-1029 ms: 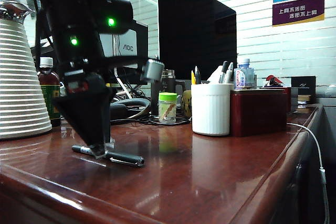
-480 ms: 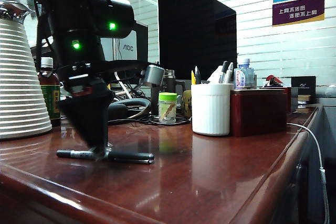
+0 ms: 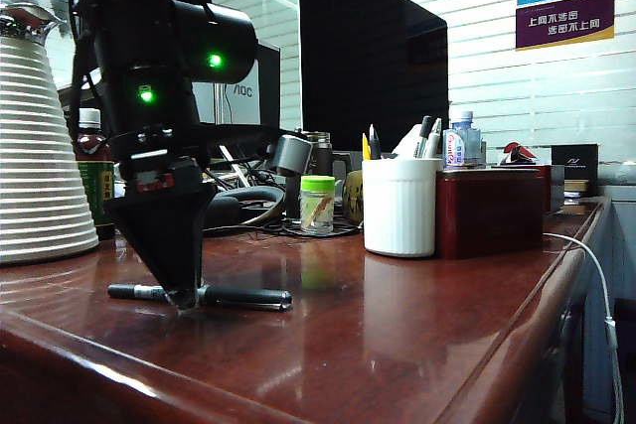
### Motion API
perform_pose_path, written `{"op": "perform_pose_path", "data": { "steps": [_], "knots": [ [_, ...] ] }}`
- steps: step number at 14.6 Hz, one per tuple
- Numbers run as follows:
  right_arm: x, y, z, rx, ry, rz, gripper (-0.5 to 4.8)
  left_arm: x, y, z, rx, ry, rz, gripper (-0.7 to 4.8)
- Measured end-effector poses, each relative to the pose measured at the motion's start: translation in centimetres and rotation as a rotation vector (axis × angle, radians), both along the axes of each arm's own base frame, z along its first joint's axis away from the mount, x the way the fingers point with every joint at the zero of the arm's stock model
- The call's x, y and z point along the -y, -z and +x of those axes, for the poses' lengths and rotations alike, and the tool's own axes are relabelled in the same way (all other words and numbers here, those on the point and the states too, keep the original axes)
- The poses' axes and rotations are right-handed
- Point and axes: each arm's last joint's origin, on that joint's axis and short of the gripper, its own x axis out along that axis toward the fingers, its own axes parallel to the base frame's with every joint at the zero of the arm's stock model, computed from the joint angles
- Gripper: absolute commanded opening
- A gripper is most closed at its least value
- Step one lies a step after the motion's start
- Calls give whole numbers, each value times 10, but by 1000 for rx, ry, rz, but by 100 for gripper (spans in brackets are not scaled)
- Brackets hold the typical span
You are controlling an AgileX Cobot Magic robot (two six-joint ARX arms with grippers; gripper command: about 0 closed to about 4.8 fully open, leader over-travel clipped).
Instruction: Pick up all the pens on the desk and put them into the pen holder one by one.
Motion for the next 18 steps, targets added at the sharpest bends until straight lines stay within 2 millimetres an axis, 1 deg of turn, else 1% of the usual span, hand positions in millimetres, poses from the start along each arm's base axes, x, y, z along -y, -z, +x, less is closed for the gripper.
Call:
{"op": "perform_pose_path", "data": {
  "steps": [1, 2, 3, 4, 5, 6, 7, 8, 9, 10, 12, 13, 14, 15, 17, 18],
  "knots": [
    [0, 0, 0, -1, 0, 0, 207, 1, 1, 2, 4, 1, 4, 43],
    [0, 0, 0, 0, 0, 0, 207, 1, 2, 5, 24, -7, -3, -5],
    [0, 0, 0, -1, 0, 0, 207, 2, 1, 6, 25, -11, -12, -5],
    [0, 0, 0, -1, 0, 0, 207, 4, -2, 8, 27, -75, -31, -5],
    [0, 0, 0, -1, 0, 0, 207, 8, -10, 11, 43, -129, -74, -5],
    [0, 0, 0, 0, 0, 0, 207, 11, -25, 14, 74, -160, -152, -5],
    [0, 0, 0, -1, 2, 0, 207, 16, -60, 18, 163, -198, -363, -5],
    [0, 0, 0, 0, 2, 0, 207, 18, -78, 21, 215, -218, -497, -5],
    [0, 0, 0, -1, 2, 0, 208, 22, -92, 25, 249, -246, -632, -5],
    [0, 0, 0, 0, 2, 0, 207, 28, -108, 34, 293, -301, -840, -5],
    [1, 0, 0, 0, 6, -2, 207, 35, -125, 47, 360, -349, -1080, -5],
    [1, 0, 0, 1, 18, -5, 207, 38, -124, 60, 376, -383, -1190, -5],
    [2, 0, 1, 4, 37, -14, 207, 43, -113, 71, 358, -418, -1251, -5],
    [2, 0, 1, 10, 44, -28, 207, 47, -100, 81, 329, -447, -1296, -5],
    [3, 0, 1, 21, 63, -55, 208, 62, -62, 96, 242, -490, -1363, -5],
    [3, 0, 1, 22, 78, -61, 208, 65, -53, 101, 242, -491, -1381, -5]
  ]
}}
